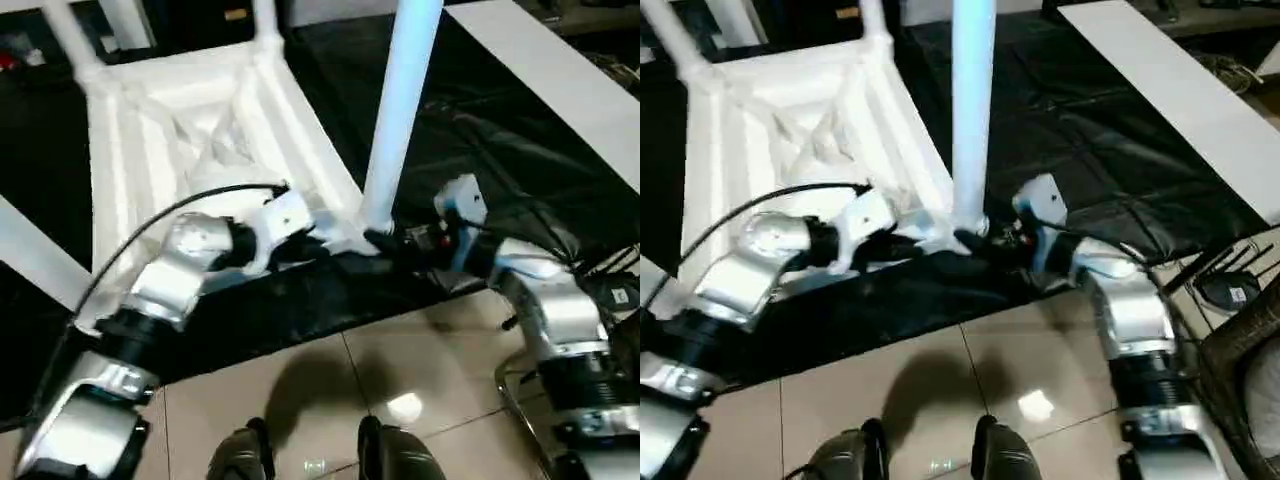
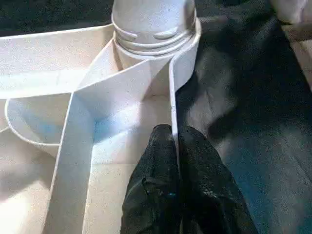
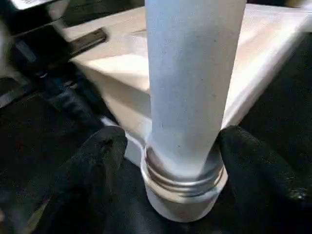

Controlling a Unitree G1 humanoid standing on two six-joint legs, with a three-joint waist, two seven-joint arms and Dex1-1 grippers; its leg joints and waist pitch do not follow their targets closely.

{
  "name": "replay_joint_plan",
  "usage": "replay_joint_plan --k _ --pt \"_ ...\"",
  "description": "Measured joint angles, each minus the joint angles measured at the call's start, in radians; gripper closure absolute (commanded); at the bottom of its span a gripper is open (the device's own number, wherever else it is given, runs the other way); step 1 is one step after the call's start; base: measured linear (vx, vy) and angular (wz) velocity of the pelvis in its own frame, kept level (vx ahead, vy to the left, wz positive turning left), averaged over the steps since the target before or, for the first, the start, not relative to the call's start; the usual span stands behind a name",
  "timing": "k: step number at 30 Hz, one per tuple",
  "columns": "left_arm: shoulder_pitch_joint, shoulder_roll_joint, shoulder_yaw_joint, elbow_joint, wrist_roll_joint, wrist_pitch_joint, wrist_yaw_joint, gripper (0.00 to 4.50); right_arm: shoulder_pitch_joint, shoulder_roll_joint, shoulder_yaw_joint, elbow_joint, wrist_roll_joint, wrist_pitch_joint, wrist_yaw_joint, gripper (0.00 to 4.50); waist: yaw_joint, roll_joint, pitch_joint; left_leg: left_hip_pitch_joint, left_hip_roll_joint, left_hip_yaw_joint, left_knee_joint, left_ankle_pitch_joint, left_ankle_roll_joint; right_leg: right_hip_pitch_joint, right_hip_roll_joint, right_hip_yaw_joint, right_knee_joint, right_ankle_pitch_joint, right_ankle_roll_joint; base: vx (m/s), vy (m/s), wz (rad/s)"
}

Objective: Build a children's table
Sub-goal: Rotate leg to tighten

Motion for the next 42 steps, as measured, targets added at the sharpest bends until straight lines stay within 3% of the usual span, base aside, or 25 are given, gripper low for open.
replay_joint_plan --k 8,12,13,17,19,28,33,36,39,42 --pt "0.001 0.067 -0.025 0.025 -0.019 -0.112 -0.155 4.50 -0.053 -0.081 0.045 0.070 0.027 -0.086 0.258 1.13 0.023 -0.001 -0.001 0.000 -0.001 0.001 0.003 0.000 0.001 0.002 -0.001 0.001 0.001 0.001 -0.001 0.000 0.000 0.00" --pt "0.001 0.089 -0.041 0.025 -0.030 -0.145 -0.205 4.50 -0.088 -0.083 0.064 0.123 0.029 -0.103 0.330 1.48 0.025 -0.002 -0.001 -0.001 -0.001 0.001 0.005 -0.001 0.003 0.002 -0.002 0.001 0.001 0.001 -0.002 0.000 0.000 0.00" --pt "0.001 0.093 -0.046 0.025 -0.036 -0.152 -0.220 4.50 -0.098 -0.083 0.071 0.137 0.032 -0.107 0.352 1.77 0.028 -0.002 -0.001 -0.001 -0.001 0.001 0.005 -0.001 0.003 0.002 -0.002 0.001 0.001 0.001 -0.002 0.000 0.000 0.00" --pt "0.000 0.095 -0.060 0.025 -0.039 -0.179 -0.254 4.50 -0.116 -0.082 0.096 0.163 0.039 -0.116 0.403 2.00 0.040 -0.003 -0.001 -0.001 -0.001 0.001 0.005 -0.001 0.003 0.002 -0.002 0.001 0.002 0.001 -0.002 0.000 0.000 0.00" --pt "0.000 0.096 -0.064 0.025 -0.041 -0.185 -0.266 4.50 -0.122 -0.080 0.103 0.173 0.042 -0.120 0.424 2.30 0.042 -0.003 -0.001 -0.001 -0.001 0.001 0.006 -0.001 0.003 0.002 -0.002 0.001 0.002 0.001 -0.002 0.000 0.000 0.00" --pt "-0.003 0.096 -0.066 0.036 -0.041 -0.200 -0.281 4.50 -0.154 -0.077 0.111 0.223 0.043 -0.120 0.474 2.57 0.039 -0.004 -0.001 -0.001 -0.001 0.002 0.008 -0.001 0.002 0.002 -0.002 0.002 0.002 0.001 -0.002 0.000 0.000 0.00" --pt "-0.009 0.089 -0.061 0.035 -0.047 -0.164 -0.283 4.50 -0.138 -0.086 0.109 0.186 0.057 -0.049 0.473 2.57 0.044 -0.004 -0.001 -0.001 -0.001 0.002 0.007 -0.001 0.003 0.003 -0.002 0.002 0.002 0.001 -0.002 0.000 0.000 0.00" --pt "-0.011 0.057 -0.042 0.025 -0.051 -0.062 -0.225 4.50 -0.092 -0.069 0.088 0.106 0.059 0.032 0.363 2.57 0.044 -0.004 -0.001 0.000 -0.001 0.002 0.008 -0.001 0.003 0.004 -0.002 0.002 0.002 0.001 -0.002 0.000 0.000 0.00" --pt "-0.021 0.022 -0.018 0.022 -0.024 0.025 -0.133 4.50 -0.074 -0.023 0.049 0.058 0.029 0.102 0.190 2.57 0.031 -0.004 -0.001 0.001 0.000 0.002 0.010 0.001 0.003 0.005 -0.002 0.003 0.002 -0.002 0.003 0.000 0.000 0.00" --pt "-0.028 -0.038 0.008 0.020 -0.002 0.115 -0.018 4.50 -0.062 0.044 -0.001 0.027 -0.007 0.154 0.002 2.58 0.008 -0.005 -0.001 0.002 -0.001 0.002 0.011 0.002 0.001 0.004 -0.003 0.003 -0.001 -0.003 0.005 0.000 0.000 0.00"
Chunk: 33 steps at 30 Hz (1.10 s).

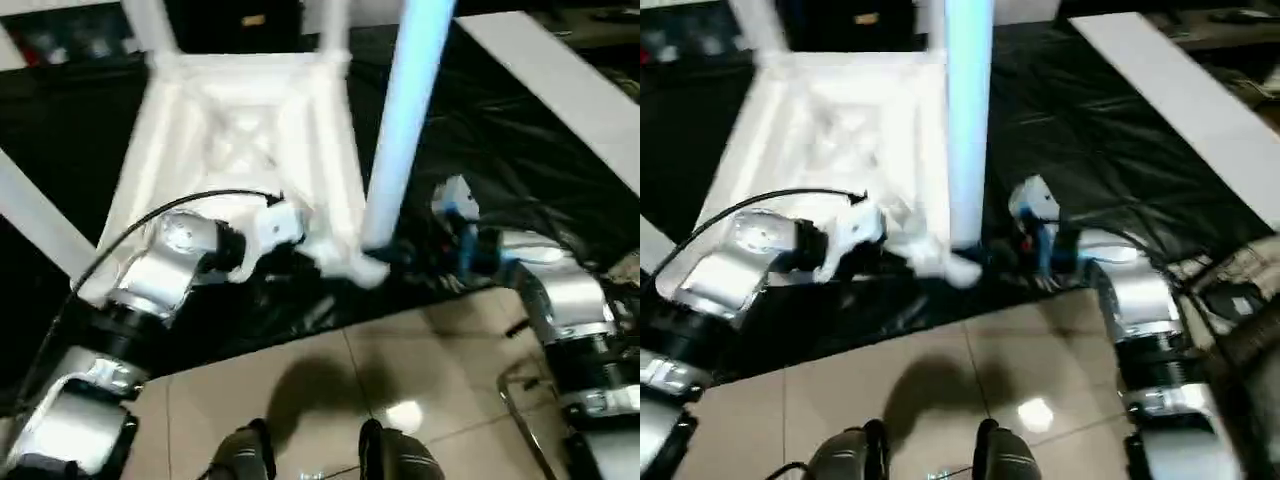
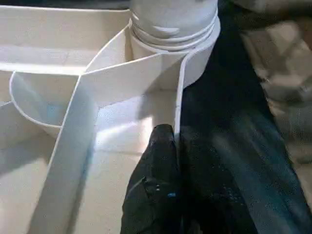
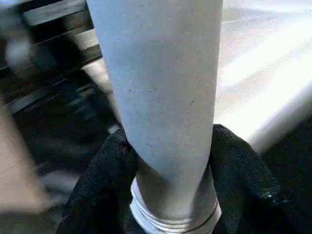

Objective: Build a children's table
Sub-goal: Rotate leg to tighten

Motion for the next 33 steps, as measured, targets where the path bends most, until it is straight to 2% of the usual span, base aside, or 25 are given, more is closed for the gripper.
replay_joint_plan --k 4,6,7,8,9,11,13,14,16,19,22,25,31,33 --pt "-0.023 -0.133 0.035 0.002 0.043 0.135 0.229 4.50 -0.002 0.185 -0.084 -0.042 -0.073 0.069 -0.410 2.58 -0.030 -0.002 0.002 0.001 -0.001 -0.002 0.001 0.000 0.000 -0.003 -0.001 -0.003 -0.006 -0.002 0.003 0.000 0.000 0.00" --pt "-0.026 -0.176 0.043 0.004 0.050 0.161 0.295 4.50 -0.005 0.239 -0.099 -0.052 -0.094 0.079 -0.535 2.58 -0.037 -0.002 0.002 0.000 -0.001 -0.004 -0.002 0.000 0.000 -0.002 -0.001 -0.007 -0.017 -0.002 0.003 0.000 0.000 0.00" --pt "-0.029 -0.206 0.046 0.004 0.058 0.185 0.337 4.50 -0.006 0.293 -0.120 -0.059 -0.109 0.081 -0.628 2.58 -0.040 0.000 0.002 0.000 -0.001 -0.005 -0.006 0.000 0.000 -0.001 -0.001 -0.009 -0.024 -0.002 0.003 0.000 0.000 0.00" --pt "-0.033 -0.219 0.047 0.004 0.060 0.197 0.357 4.50 -0.006 0.318 -0.127 -0.065 -0.117 0.080 -0.675 2.58 -0.042 0.002 0.002 -0.001 -0.002 -0.005 -0.007 0.000 0.000 -0.001 -0.001 -0.010 -0.027 -0.002 0.003 0.000 0.000 0.00" --pt "-0.034 -0.227 0.047 0.004 0.062 0.202 0.371 4.50 -0.006 0.329 -0.129 -0.067 -0.119 0.079 -0.701 2.23 -0.042 0.003 0.002 -0.001 -0.002 -0.005 -0.010 0.000 0.000 0.000 -0.001 -0.010 -0.031 -0.002 0.003 0.000 0.000 0.00" --pt "-0.036 -0.231 0.046 0.003 0.064 0.203 0.379 4.50 -0.006 0.338 -0.137 -0.066 -0.113 0.070 -0.716 1.86 -0.042 0.003 0.002 -0.002 -0.003 -0.003 -0.012 0.000 0.000 0.001 -0.001 -0.008 -0.037 -0.002 0.003 0.000 0.000 0.00" --pt "-0.036 -0.231 0.046 0.003 0.064 0.203 0.380 4.50 -0.005 0.343 -0.139 -0.067 -0.101 0.068 -0.712 1.75 -0.043 0.004 0.002 -0.002 -0.005 -0.002 -0.012 0.000 0.000 0.000 -0.001 -0.004 -0.037 -0.002 0.003 0.000 0.000 0.00" --pt "-0.036 -0.224 0.044 -0.003 0.064 0.203 0.378 4.50 -0.002 0.336 -0.139 -0.071 -0.098 0.068 -0.697 1.75 -0.044 0.003 0.002 -0.002 -0.006 -0.002 -0.012 0.000 0.000 0.000 -0.001 -0.003 -0.037 -0.002 0.003 0.000 0.000 0.00" --pt "-0.036 -0.213 0.036 -0.007 0.063 0.196 0.363 4.50 0.003 0.318 -0.138 -0.072 -0.089 0.064 -0.657 1.45 -0.044 0.003 0.002 -0.002 -0.006 -0.001 -0.012 0.000 0.000 0.000 -0.001 -0.002 -0.037 -0.002 0.003 0.000 0.000 0.00" --pt "-0.022 -0.153 0.011 -0.027 0.053 0.149 0.297 4.50 0.038 0.230 -0.098 -0.073 -0.068 0.006 -0.519 1.29 -0.042 0.003 0.002 -0.002 -0.005 -0.001 -0.012 0.000 0.000 -0.001 -0.001 -0.002 -0.034 0.000 0.000 0.000 0.000 0.00" --pt "-0.005 -0.118 0.006 -0.045 0.045 0.104 0.247 4.50 0.044 0.191 -0.095 -0.070 -0.049 -0.022 -0.433 1.02 -0.038 0.003 0.002 -0.002 -0.005 0.000 -0.011 0.000 0.000 -0.002 -0.001 -0.002 -0.032 0.020 -0.006 0.000 0.000 0.00" --pt "0.007 -0.067 0.003 -0.047 0.026 0.046 0.175 4.50 0.044 0.106 -0.079 -0.063 -0.023 -0.054 -0.296 0.68 -0.023 0.003 0.002 -0.002 -0.002 0.000 -0.015 0.000 0.000 -0.005 0.000 -0.004 -0.029 0.025 -0.004 0.000 0.000 0.00" --pt "0.016 0.014 0.002 -0.024 -0.026 -0.062 0.026 4.50 0.045 -0.083 -0.017 -0.050 0.013 -0.135 0.044 0.68 0.002 0.003 0.002 -0.004 0.000 -0.001 -0.017 -0.001 0.000 -0.011 0.002 -0.004 -0.015 0.025 -0.003 0.000 0.000 0.00" --pt "0.016 0.034 0.003 -0.017 -0.033 -0.085 -0.010 4.50 0.045 -0.097 -0.017 -0.037 0.024 -0.148 0.107 0.68 0.007 0.003 0.002 -0.005 0.001 -0.001 -0.018 0.000 0.002 -0.014 0.003 -0.004 -0.014 0.024 -0.003 0.000 0.000 0.00"
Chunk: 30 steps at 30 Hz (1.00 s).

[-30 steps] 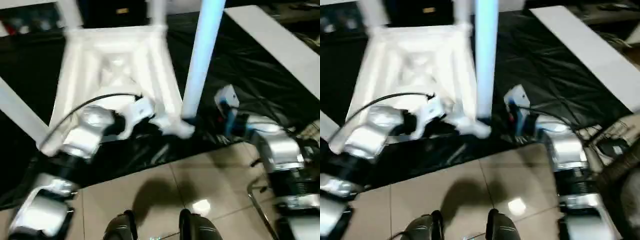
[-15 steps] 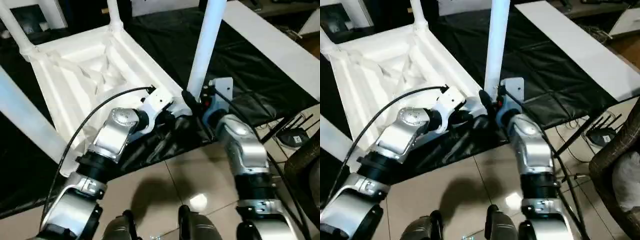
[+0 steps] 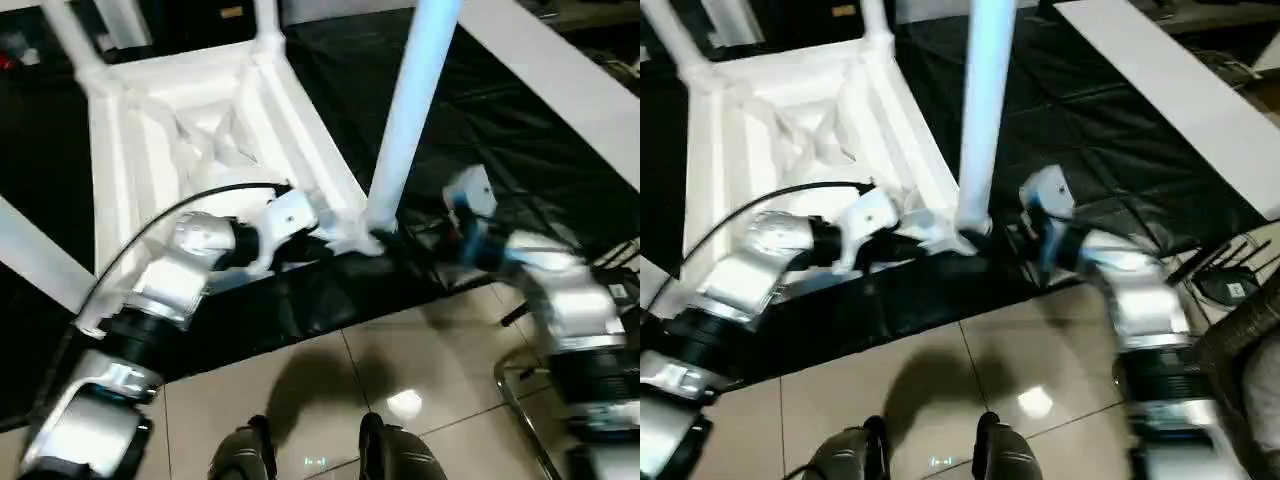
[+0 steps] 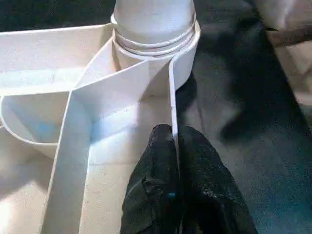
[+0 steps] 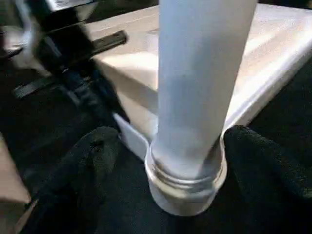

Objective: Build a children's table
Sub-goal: Rotate leg to tighten

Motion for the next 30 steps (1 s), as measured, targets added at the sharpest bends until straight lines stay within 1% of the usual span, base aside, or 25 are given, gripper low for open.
replay_joint_plan --k 2,6,10,12,14,16,17,21,23,24,29,30 --pt "0.000 0.018 -0.003 0.017 -0.007 -0.032 -0.044 4.50 -0.005 -0.010 0.005 0.020 0.016 -0.017 0.064 0.68 0.002 0.000 0.000 -0.001 0.000 0.000 0.001 0.002 0.003 -0.001 0.000 0.000 0.001 0.000 0.000 0.000 0.000 0.00" --pt "-0.004 0.053 -0.009 0.051 -0.031 -0.090 -0.141 4.50 -0.044 -0.044 0.029 0.081 0.028 -0.051 0.172 0.68 0.008 0.000 0.000 -0.002 -0.001 0.001 0.004 0.001 0.002 -0.001 -0.001 0.001 0.001 0.001 -0.001 0.000 0.000 0.00" --pt "-0.020 0.073 -0.040 0.068 -0.035 -0.132 -0.239 4.50 -0.100 -0.051 0.056 0.163 0.028 -0.083 0.260 0.68 0.022 0.000 0.000 -0.003 -0.001 0.002 0.006 -0.001 -0.002 0.000 -0.002 0.002 0.001 0.001 -0.001 0.000 0.000 0.00" --pt "-0.021 0.077 -0.052 0.069 -0.041 -0.143 -0.269 4.50 -0.112 -0.050 0.065 0.174 0.029 -0.088 0.285 0.93 0.029 0.000 0.000 -0.004 -0.001 0.002 0.007 -0.001 -0.002 0.000 -0.002 0.002 0.001 0.001 -0.002 0.000 0.000 0.00" --pt "-0.023 0.081 -0.061 0.070 -0.042 -0.158 -0.285 4.50 -0.121 -0.047 0.079 0.182 0.029 -0.090 0.318 0.93 0.030 -0.001 -0.001 -0.004 -0.001 0.002 0.009 -0.001 -0.002 0.000 -0.003 0.002 0.004 0.001 -0.002 0.000 0.000 0.00" --pt "-0.032 0.081 -0.067 0.084 -0.040 -0.177 -0.299 4.50 -0.125 -0.045 0.086 0.195 0.039 -0.088 0.347 1.19 0.029 -0.001 0.000 -0.005 -0.001 0.002 0.011 -0.001 -0.001 0.000 -0.003 0.003 0.005 0.001 -0.002 0.000 0.000 0.00" --pt "-0.036 0.081 -0.069 0.091 -0.040 -0.181 -0.305 4.50 -0.125 -0.045 0.092 0.198 0.046 -0.087 0.360 1.19 0.028 -0.001 0.000 -0.005 -0.001 0.002 0.011 -0.001 -0.002 0.000 -0.003 0.003 0.005 0.001 -0.002 0.000 0.000 0.00" --pt "-0.042 0.080 -0.074 0.104 -0.040 -0.199 -0.313 4.50 -0.133 -0.034 0.119 0.202 0.051 -0.085 0.401 1.57 0.028 -0.002 0.000 -0.004 0.000 0.002 0.014 -0.001 -0.002 -0.001 -0.003 0.002 0.011 0.001 -0.001 0.000 0.000 0.00" --pt "-0.042 0.080 -0.074 0.104 -0.040 -0.203 -0.315 4.50 -0.137 -0.028 0.122 0.210 0.051 -0.085 0.415 1.74 0.029 -0.002 0.000 -0.004 0.000 0.001 0.016 -0.001 -0.002 -0.001 -0.004 0.002 0.013 0.000 -0.001 0.000 0.000 0.00" --pt "-0.042 0.080 -0.075 0.104 -0.040 -0.206 -0.318 4.50 -0.139 -0.028 0.124 0.213 0.051 -0.085 0.424 1.74 0.029 -0.002 0.000 -0.004 0.000 0.001 0.016 -0.001 -0.002 -0.001 -0.004 0.002 0.014 0.000 0.000 0.000 0.000 0.00" --pt "-0.042 0.081 -0.078 0.108 -0.040 -0.219 -0.331 4.50 -0.154 -0.028 0.140 0.233 0.051 -0.078 0.450 2.26 0.029 -0.003 -0.001 -0.004 0.000 0.001 0.018 -0.001 -0.002 -0.001 -0.004 0.003 0.014 0.000 -0.001 0.000 0.000 0.00" --pt "-0.043 0.082 -0.078 0.110 -0.040 -0.222 -0.335 4.50 -0.156 -0.029 0.143 0.233 0.051 -0.076 0.451 2.26 0.029 -0.004 -0.001 -0.004 0.000 0.001 0.018 -0.001 -0.002 -0.001 -0.004 0.003 0.014 0.000 -0.001 0.000 0.000 0.00"
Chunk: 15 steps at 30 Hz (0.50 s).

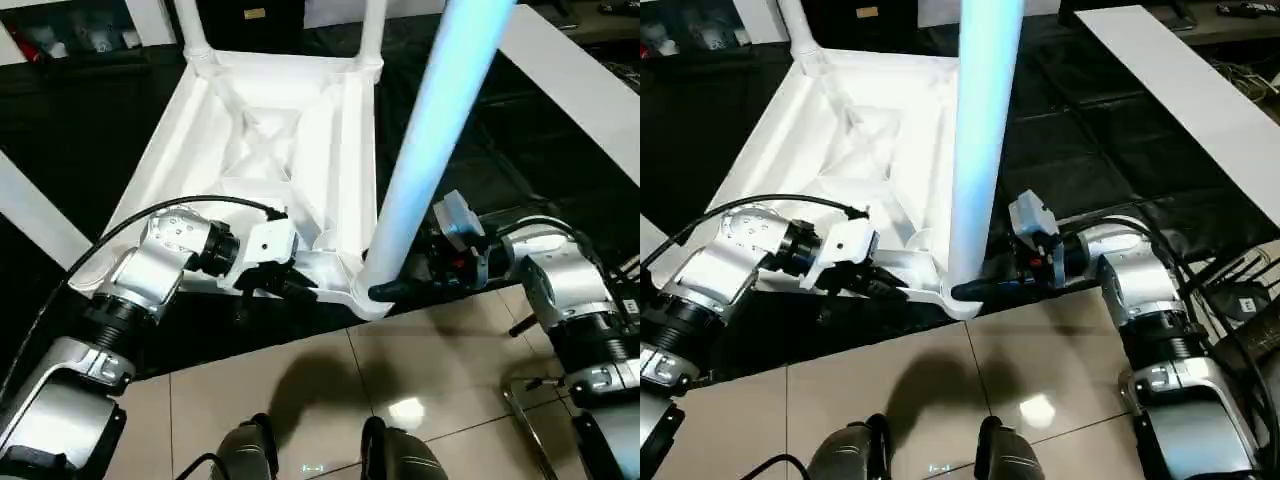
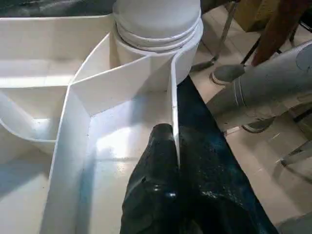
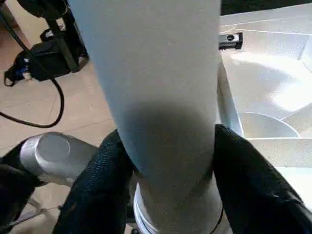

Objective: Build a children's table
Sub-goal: Rotate leg to tighten

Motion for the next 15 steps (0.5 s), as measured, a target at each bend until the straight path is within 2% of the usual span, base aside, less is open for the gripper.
replay_joint_plan --k 6,9,11,15 --pt "-0.001 0.005 -0.004 0.002 0.001 0.006 -0.003 4.50 -0.002 0.000 0.008 -0.004 0.008 0.037 -0.001 2.49 0.000 -0.001 0.000 0.000 0.000 0.000 0.000 0.000 0.000 0.000 0.000 0.000 0.001 0.000 0.000 0.000 0.000 0.00" --pt "-0.002 0.005 0.012 -0.002 0.002 0.056 0.030 4.50 0.008 0.028 -0.008 -0.032 0.007 0.087 -0.082 2.52 -0.004 -0.001 0.000 0.001 0.001 0.000 0.001 0.000 0.000 0.000 0.000 0.000 0.002 0.000 0.000 0.000 0.000 0.00" --pt "-0.002 0.003 0.029 -0.012 0.019 0.106 0.090 4.50 0.024 0.069 -0.038 -0.051 -0.004 0.112 -0.204 2.52 -0.012 -0.001 -0.001 0.004 0.001 0.000 0.002 0.001 -0.001 0.001 0.001 0.000 0.002 -0.002 0.004 0.000 0.000 0.00" --pt "0.002 -0.025 0.050 -0.038 0.047 0.181 0.196 4.50 0.040 0.120 -0.081 -0.083 -0.028 0.154 -0.395 2.53 -0.040 -0.003 0.001 0.007 0.001 0.000 0.002 0.002 -0.003 0.000 0.001 0.000 0.000 -0.003 0.005 0.000 0.000 0.00"
